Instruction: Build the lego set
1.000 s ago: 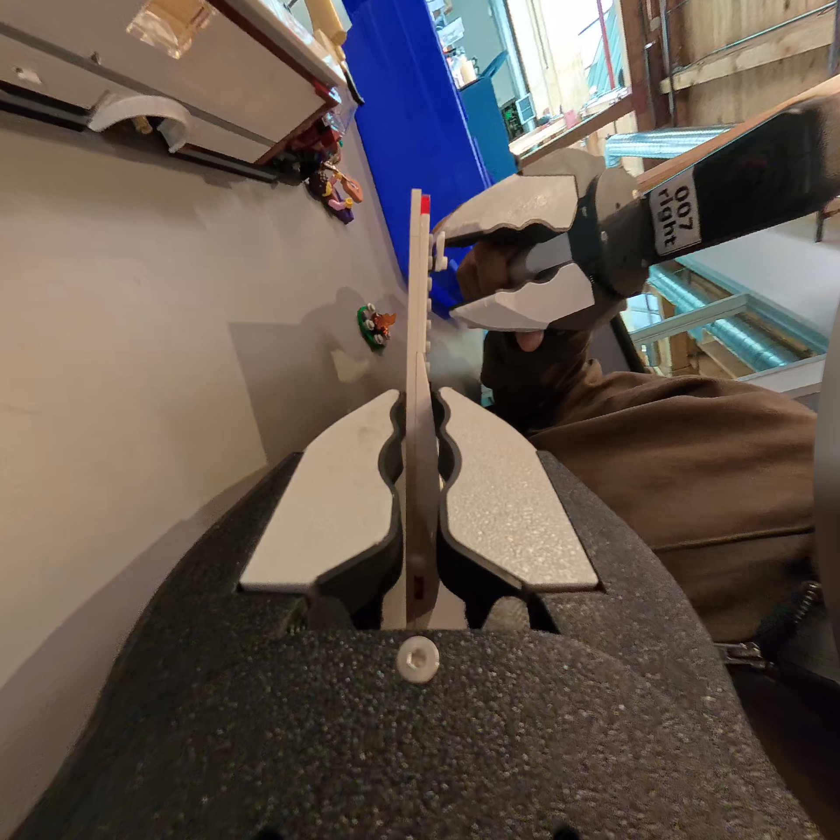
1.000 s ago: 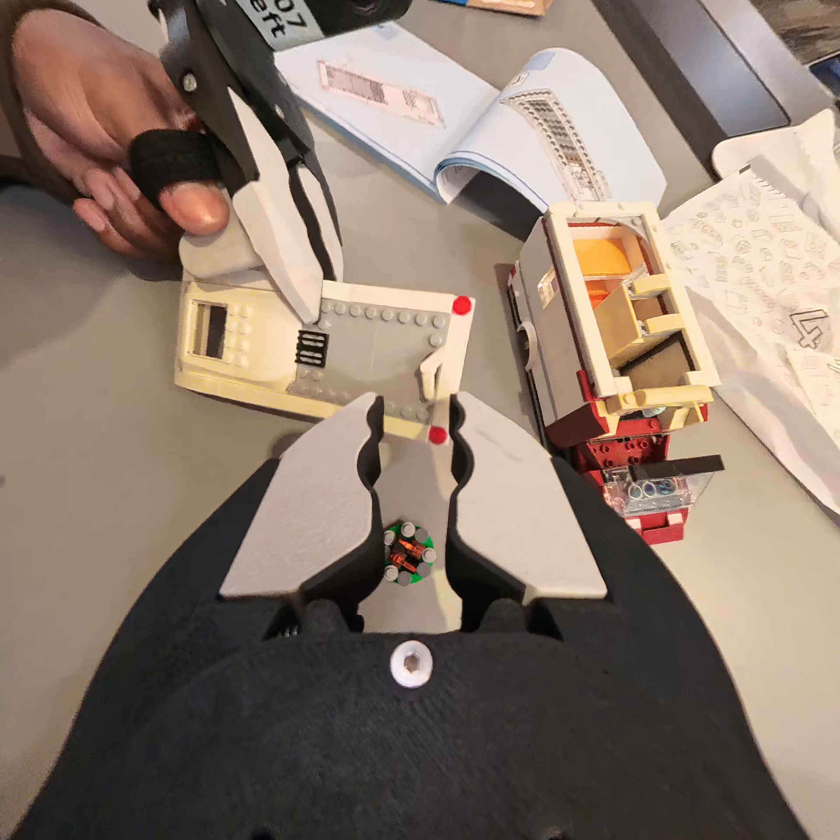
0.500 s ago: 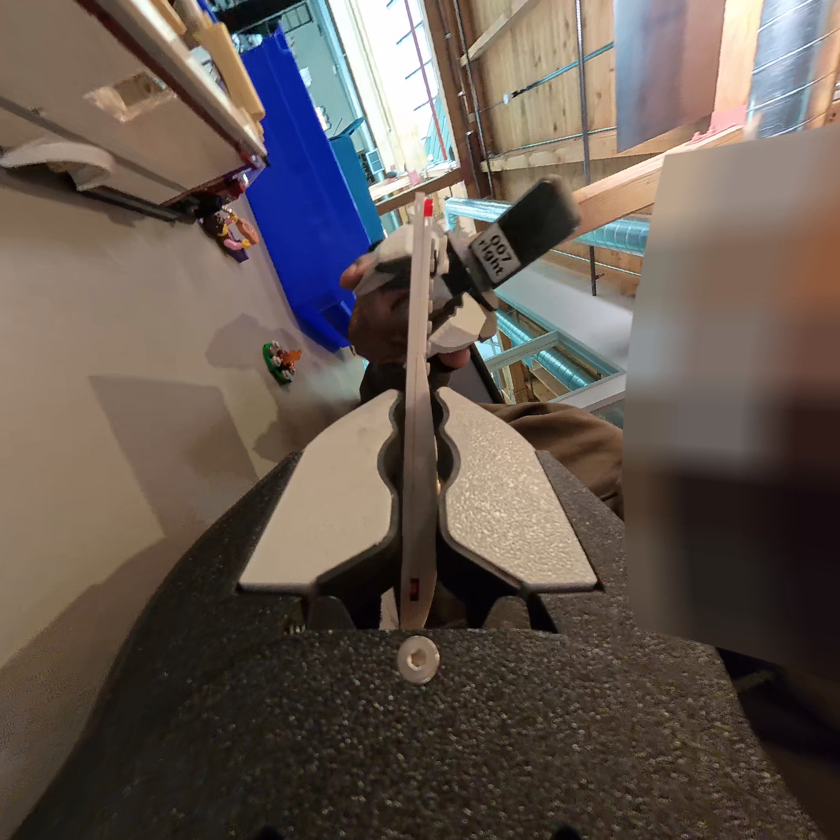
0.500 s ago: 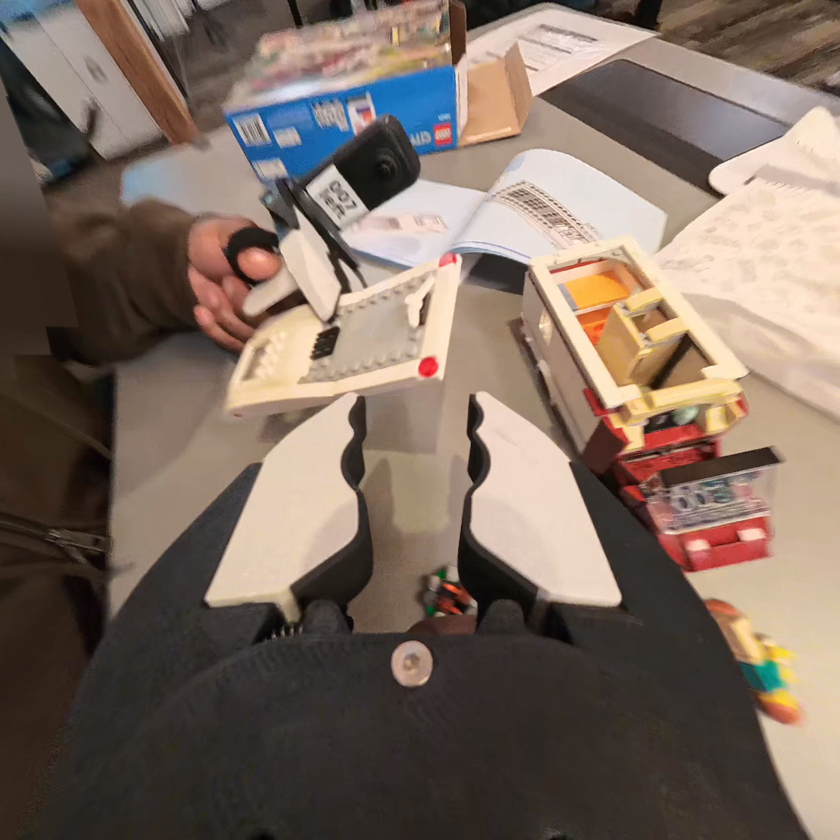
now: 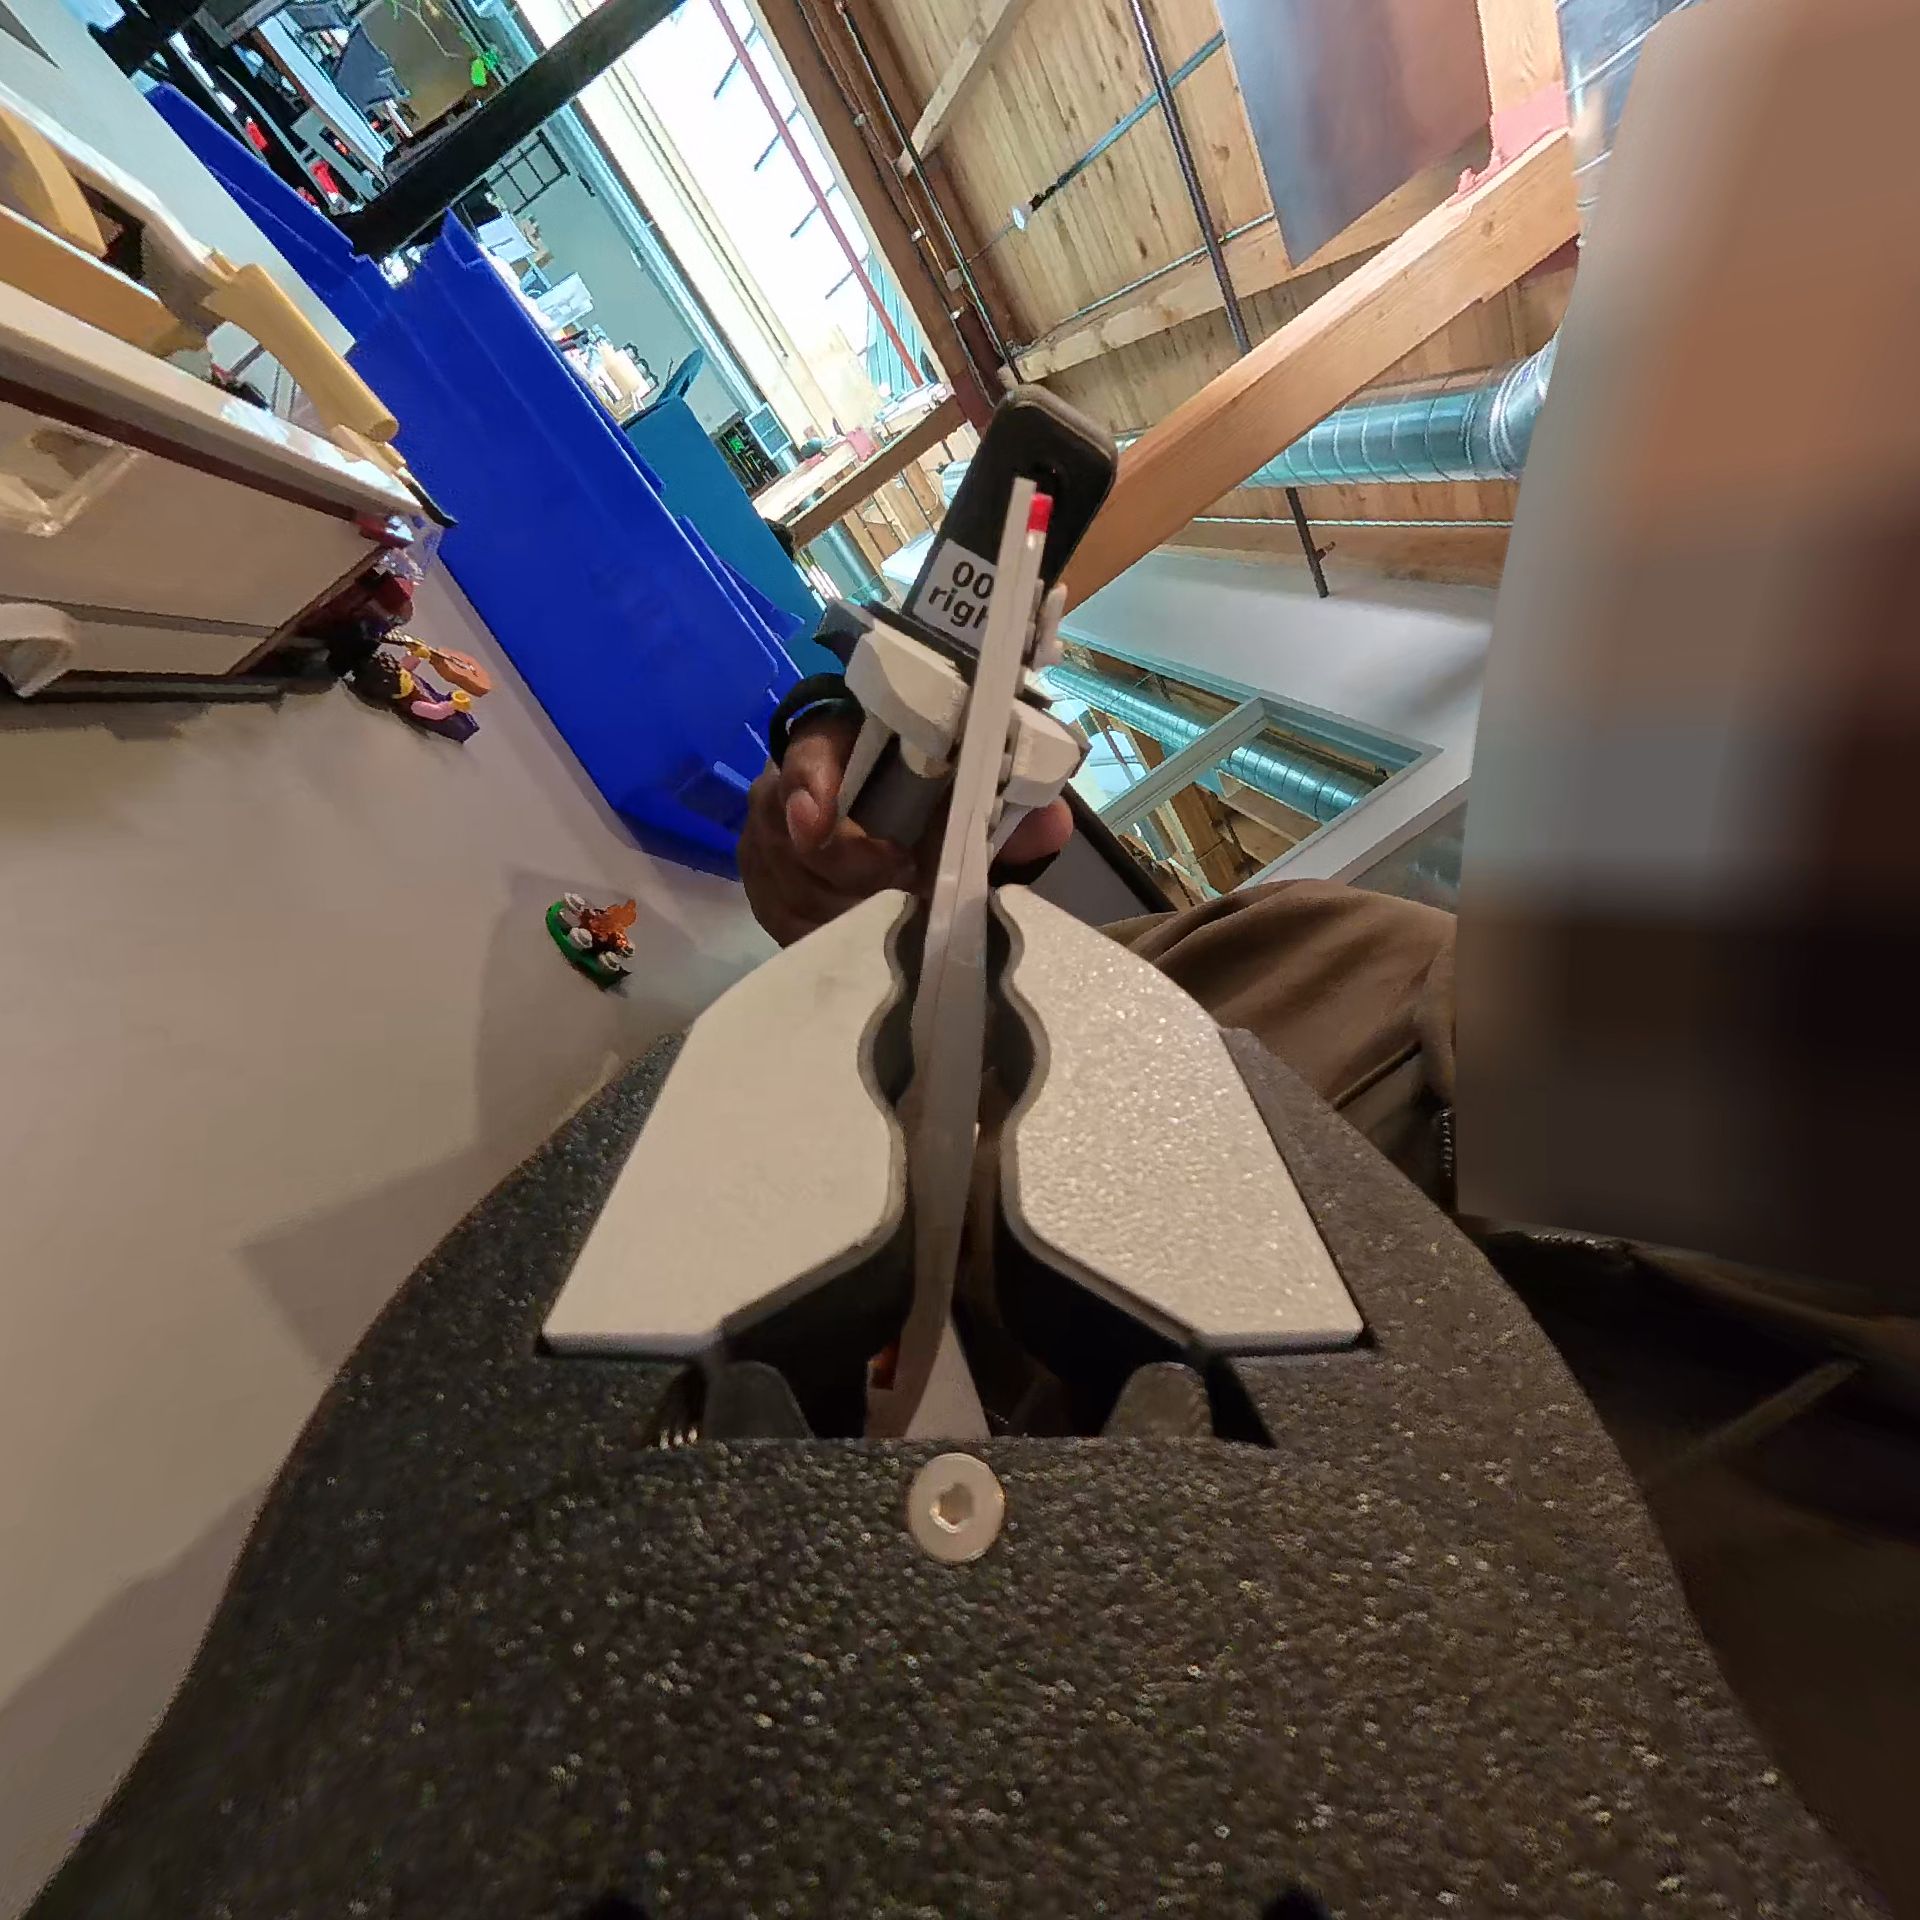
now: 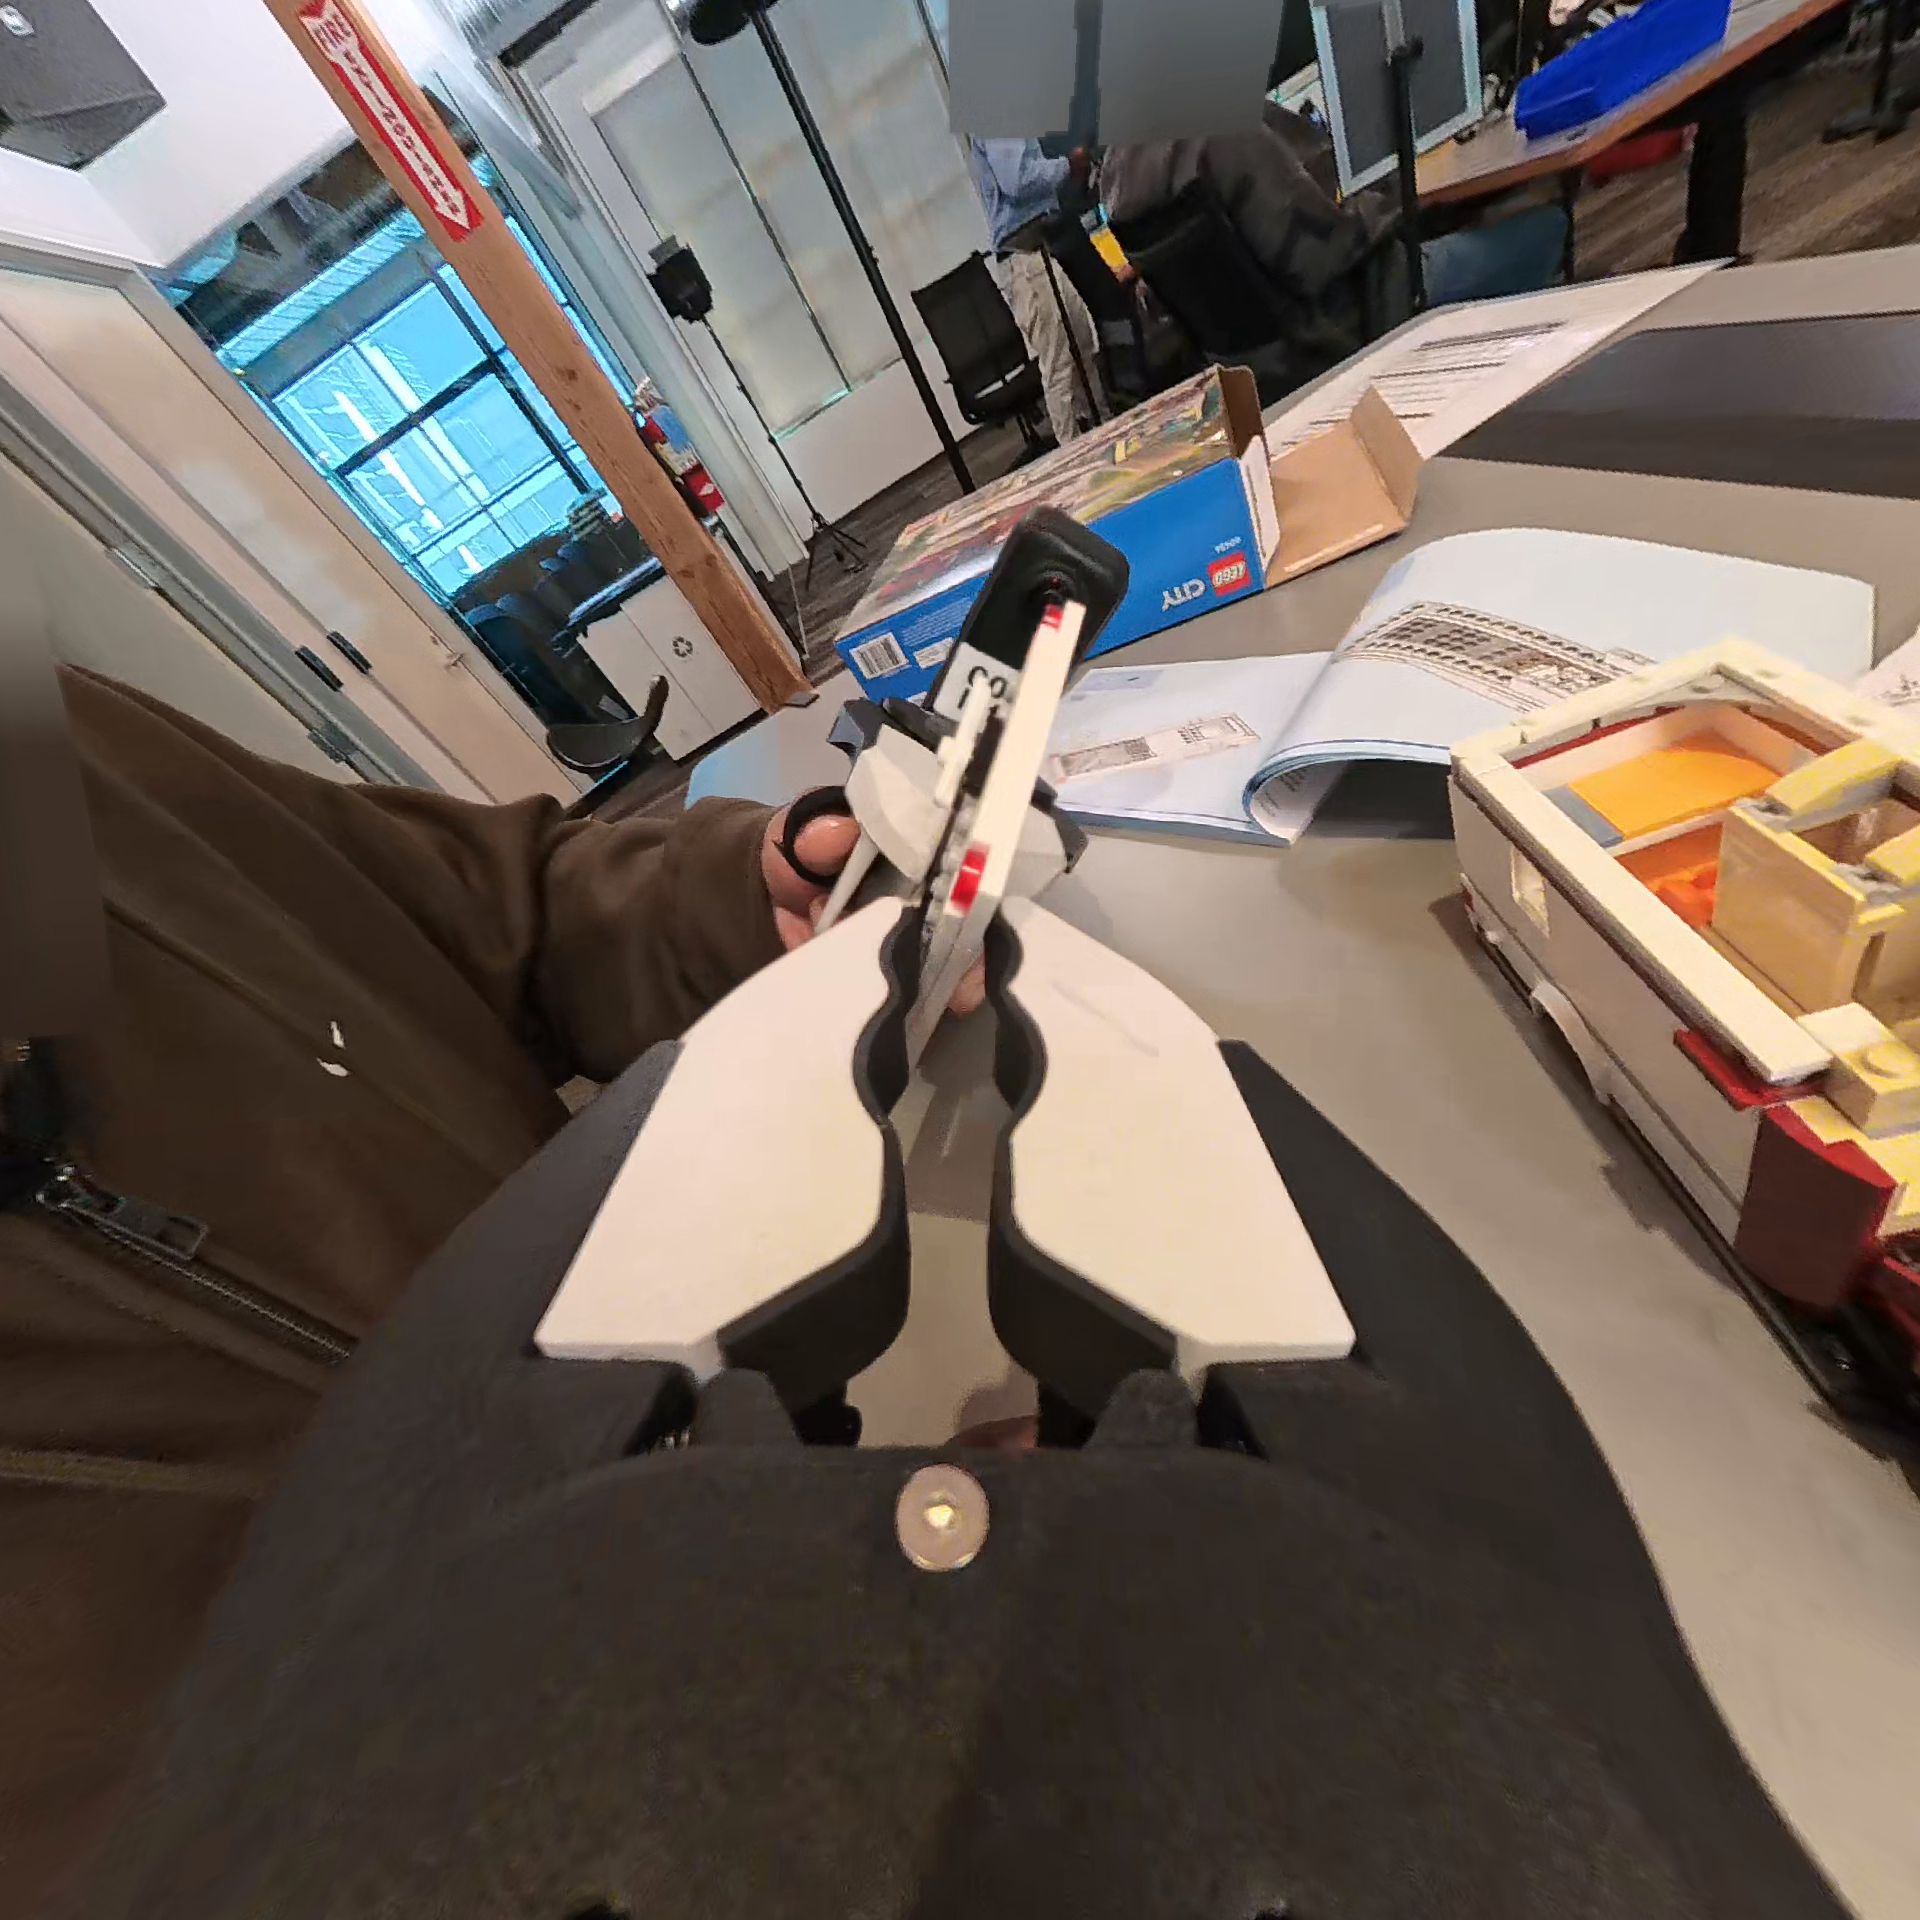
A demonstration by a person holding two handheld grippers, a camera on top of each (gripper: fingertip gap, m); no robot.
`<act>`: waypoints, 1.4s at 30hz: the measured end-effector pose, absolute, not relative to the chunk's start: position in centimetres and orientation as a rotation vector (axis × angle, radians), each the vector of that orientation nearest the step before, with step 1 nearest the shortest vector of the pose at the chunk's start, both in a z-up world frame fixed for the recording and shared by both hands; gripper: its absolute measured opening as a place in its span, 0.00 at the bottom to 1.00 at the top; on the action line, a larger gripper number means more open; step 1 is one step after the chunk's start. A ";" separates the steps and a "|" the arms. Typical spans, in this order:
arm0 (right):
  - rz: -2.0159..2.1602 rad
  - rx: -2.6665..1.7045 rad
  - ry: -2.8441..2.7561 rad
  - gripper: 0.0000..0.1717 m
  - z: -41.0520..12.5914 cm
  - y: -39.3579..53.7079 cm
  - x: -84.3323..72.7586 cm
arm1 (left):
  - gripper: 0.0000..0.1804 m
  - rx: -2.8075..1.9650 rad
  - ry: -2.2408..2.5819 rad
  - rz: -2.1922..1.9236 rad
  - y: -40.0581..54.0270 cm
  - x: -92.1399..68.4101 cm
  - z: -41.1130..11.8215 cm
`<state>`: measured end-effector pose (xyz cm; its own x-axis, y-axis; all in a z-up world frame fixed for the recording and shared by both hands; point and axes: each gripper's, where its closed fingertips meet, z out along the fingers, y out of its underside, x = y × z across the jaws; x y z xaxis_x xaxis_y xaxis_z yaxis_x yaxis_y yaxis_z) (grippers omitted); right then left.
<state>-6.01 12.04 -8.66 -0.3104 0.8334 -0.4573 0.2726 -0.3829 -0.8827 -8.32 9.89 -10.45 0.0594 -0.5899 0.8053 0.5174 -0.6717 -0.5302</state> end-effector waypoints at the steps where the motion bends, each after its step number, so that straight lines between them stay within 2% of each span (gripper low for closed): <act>1: 1.753 -1.492 -1.410 0.06 -8.6 11.9 -5.9 | 0.06 -1.528 0.094 -1.715 9.8 -8.3 -10.4; 13: 1.703 -1.290 -1.516 0.05 -5.9 10.2 -5.6 | 0.11 -1.477 0.409 -1.367 8.8 -6.8 -7.7; 20: 1.640 -1.267 -1.570 0.05 -6.7 9.3 -6.2 | 0.11 -1.461 0.466 -1.217 8.8 -6.2 -7.2; 22: 1.606 -1.244 -1.593 0.05 -6.9 9.0 -6.3 | 0.06 -1.469 0.475 -1.170 8.9 -6.3 -7.4; 26: 1.552 -1.171 -1.593 0.05 -6.4 8.7 -6.2 | 0.05 -1.444 0.490 -1.157 8.6 -6.2 -7.0; 32: 1.114 -0.952 -1.515 0.14 -5.5 10.6 -6.1 | 0.05 -1.513 0.389 -1.103 9.6 -6.3 -6.9; 37: 0.754 -0.792 -1.510 0.21 -5.0 11.7 -6.0 | 0.05 -1.609 0.185 -1.286 10.3 -6.2 -6.9; 42: 0.669 -0.689 -1.577 0.17 -4.1 11.5 -6.1 | 0.04 -1.677 0.071 -1.379 10.6 -6.8 -8.0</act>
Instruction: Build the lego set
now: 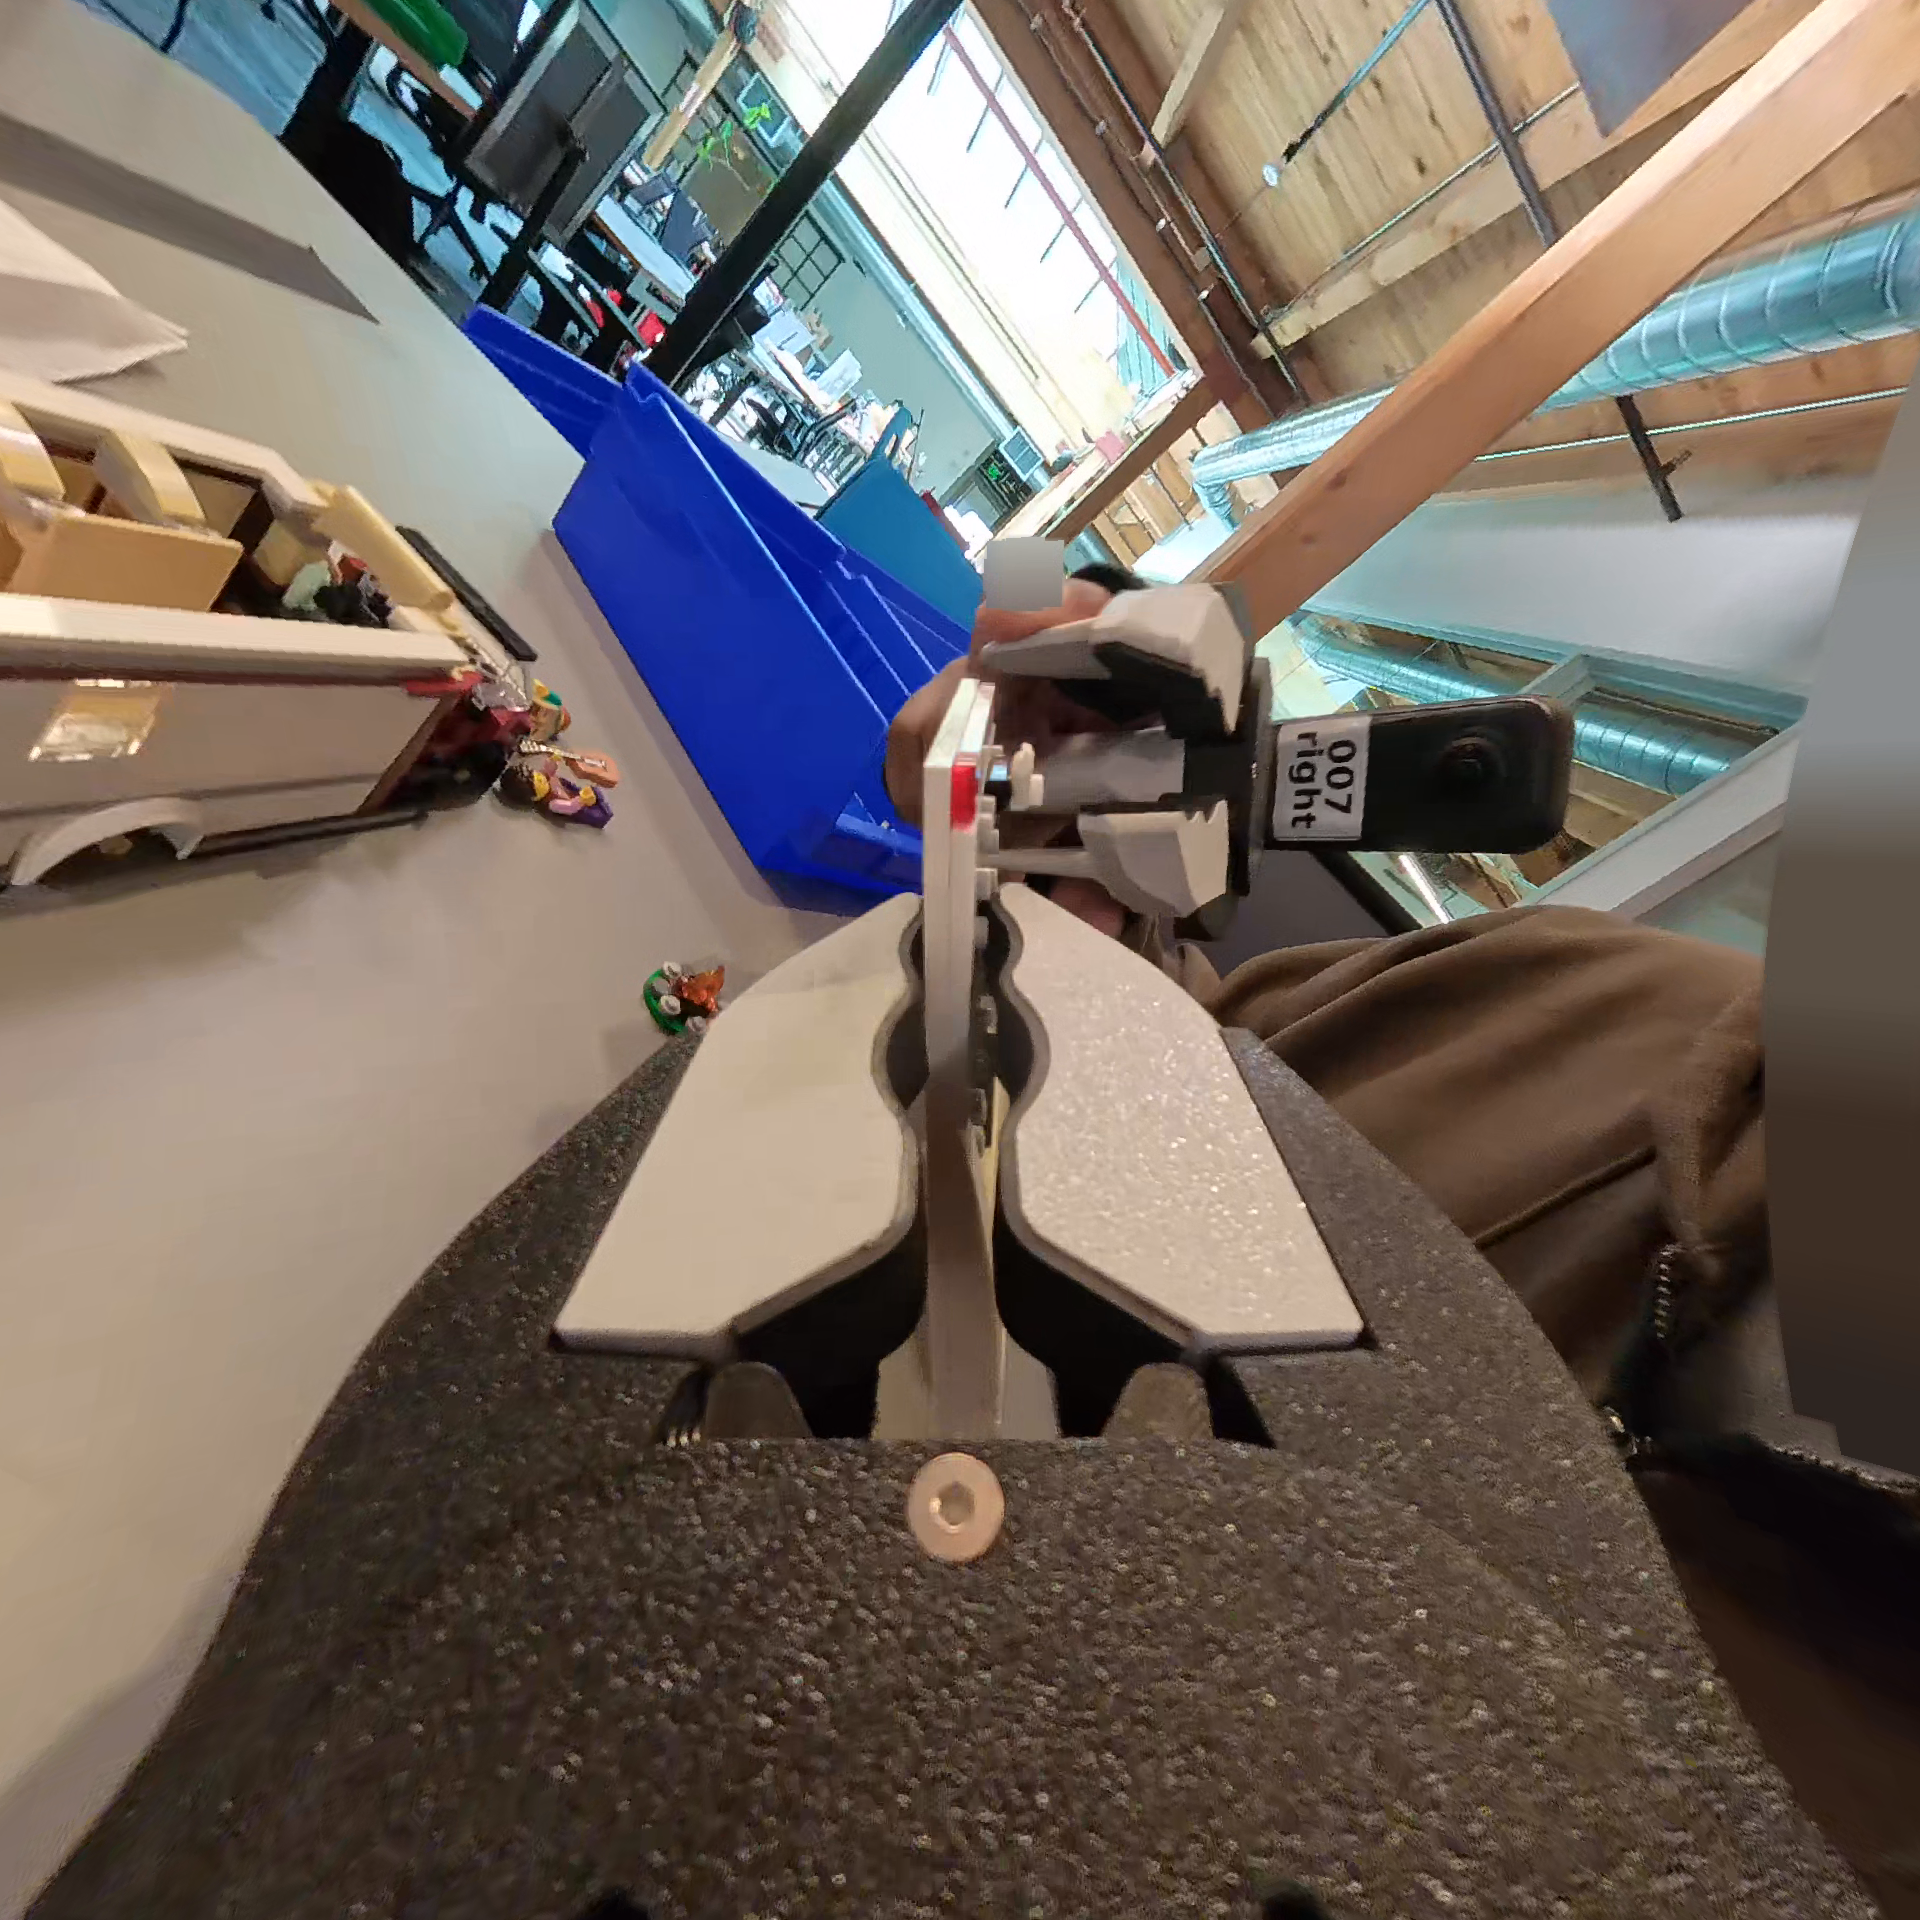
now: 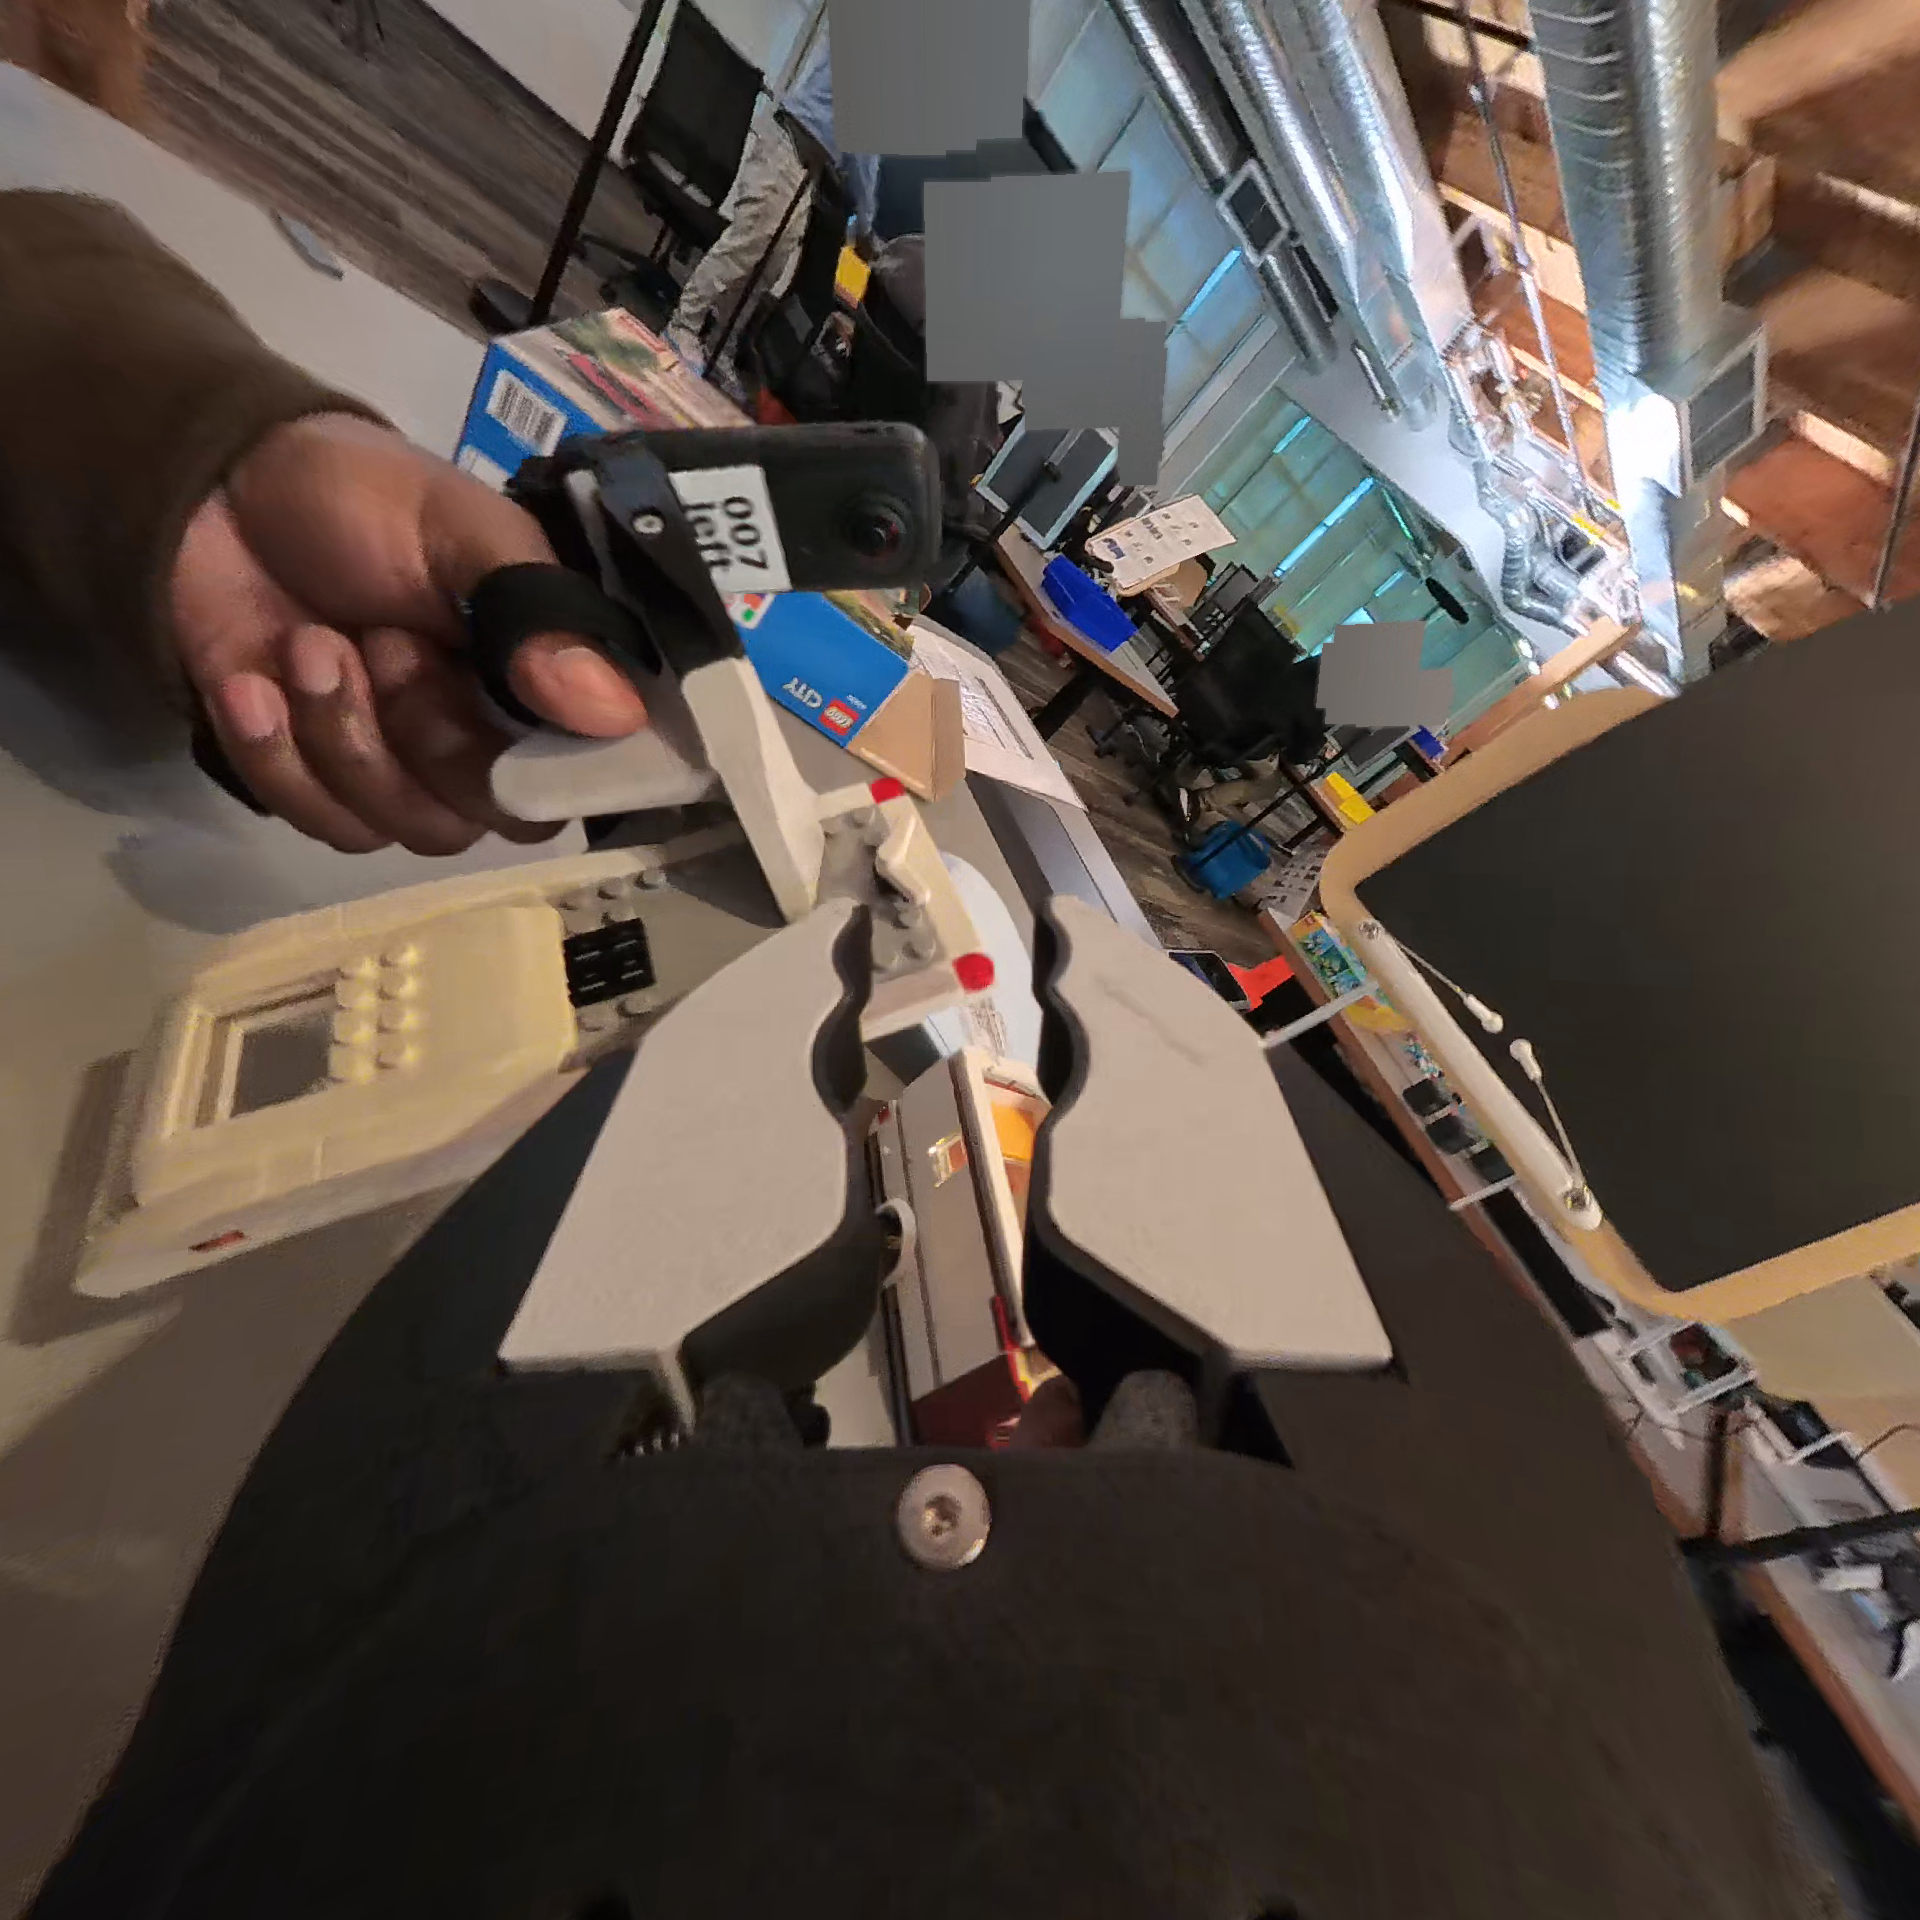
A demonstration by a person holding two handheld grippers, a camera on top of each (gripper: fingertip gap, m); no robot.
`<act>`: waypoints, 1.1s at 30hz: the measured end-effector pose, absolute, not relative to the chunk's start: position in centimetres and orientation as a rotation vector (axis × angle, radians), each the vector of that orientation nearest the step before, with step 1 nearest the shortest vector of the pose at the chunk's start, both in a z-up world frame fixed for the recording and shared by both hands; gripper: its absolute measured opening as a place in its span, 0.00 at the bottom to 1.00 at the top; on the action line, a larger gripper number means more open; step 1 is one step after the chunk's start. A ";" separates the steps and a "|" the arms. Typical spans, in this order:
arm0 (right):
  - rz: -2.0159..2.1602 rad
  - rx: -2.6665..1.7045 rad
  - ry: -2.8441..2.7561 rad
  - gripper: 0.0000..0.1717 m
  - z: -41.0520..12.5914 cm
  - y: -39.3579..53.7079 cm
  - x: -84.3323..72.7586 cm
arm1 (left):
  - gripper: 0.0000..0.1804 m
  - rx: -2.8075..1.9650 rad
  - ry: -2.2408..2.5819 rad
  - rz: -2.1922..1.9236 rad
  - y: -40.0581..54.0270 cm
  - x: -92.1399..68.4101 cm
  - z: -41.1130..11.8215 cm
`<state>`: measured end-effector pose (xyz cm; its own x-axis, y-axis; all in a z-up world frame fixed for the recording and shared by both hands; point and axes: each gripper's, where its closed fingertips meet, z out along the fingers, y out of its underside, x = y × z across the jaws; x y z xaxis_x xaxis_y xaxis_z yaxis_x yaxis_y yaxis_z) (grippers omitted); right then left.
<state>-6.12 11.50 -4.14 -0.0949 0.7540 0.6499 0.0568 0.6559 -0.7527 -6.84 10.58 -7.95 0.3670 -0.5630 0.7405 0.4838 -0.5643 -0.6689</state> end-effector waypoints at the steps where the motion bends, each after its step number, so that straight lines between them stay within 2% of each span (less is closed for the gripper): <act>1: 0.648 -0.656 -1.619 0.15 -4.3 11.2 -6.2 | 0.04 -1.690 0.070 -1.382 10.5 -6.9 -8.2; 4: 0.596 -0.594 -1.762 0.09 -5.2 10.7 -7.0 | 0.05 -1.738 0.088 -1.371 10.4 -6.7 -8.8; 11: 0.582 -0.575 -1.905 0.04 -6.6 9.8 -8.4 | 0.05 -1.784 0.116 -1.309 10.0 -7.0 -9.0; 33: 0.540 -0.594 -2.025 0.06 -7.9 10.1 -8.9 | 0.05 -1.861 0.127 -1.284 9.7 -7.3 -10.2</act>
